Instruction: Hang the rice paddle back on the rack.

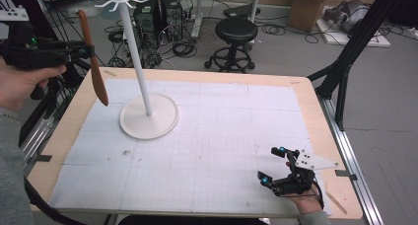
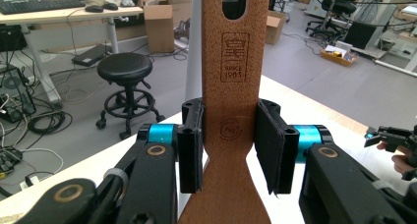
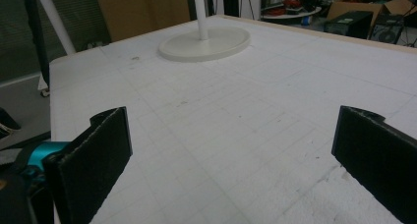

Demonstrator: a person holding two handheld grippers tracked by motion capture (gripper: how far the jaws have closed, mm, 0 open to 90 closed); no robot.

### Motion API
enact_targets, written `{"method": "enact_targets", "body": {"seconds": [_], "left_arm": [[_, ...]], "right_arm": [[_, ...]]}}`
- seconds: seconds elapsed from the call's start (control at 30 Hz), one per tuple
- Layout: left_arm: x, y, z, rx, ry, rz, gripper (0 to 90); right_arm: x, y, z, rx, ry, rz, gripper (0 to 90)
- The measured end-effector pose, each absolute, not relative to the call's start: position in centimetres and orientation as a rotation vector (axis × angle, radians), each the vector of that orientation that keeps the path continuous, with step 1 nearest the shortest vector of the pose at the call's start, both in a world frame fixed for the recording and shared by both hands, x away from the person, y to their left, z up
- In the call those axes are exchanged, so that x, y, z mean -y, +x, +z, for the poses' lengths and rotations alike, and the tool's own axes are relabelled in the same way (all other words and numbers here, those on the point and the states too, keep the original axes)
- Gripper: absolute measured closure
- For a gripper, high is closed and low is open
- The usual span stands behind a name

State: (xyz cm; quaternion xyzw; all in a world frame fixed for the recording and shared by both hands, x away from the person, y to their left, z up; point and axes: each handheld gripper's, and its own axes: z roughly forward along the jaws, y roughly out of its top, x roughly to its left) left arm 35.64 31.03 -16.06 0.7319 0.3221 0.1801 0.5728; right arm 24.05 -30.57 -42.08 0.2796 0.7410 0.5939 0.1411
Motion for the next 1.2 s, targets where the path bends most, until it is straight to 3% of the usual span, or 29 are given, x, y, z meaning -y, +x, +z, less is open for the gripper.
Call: {"method": "enact_targets", "body": {"seconds": [1.2], "left_arm": [[-29.1,36.8,-14.1,-0.798,1.73,0.504,65.0]], "right_arm": [[30.5,24.2,-42.3,-2.155,0.804,1.705,0.3]]}}
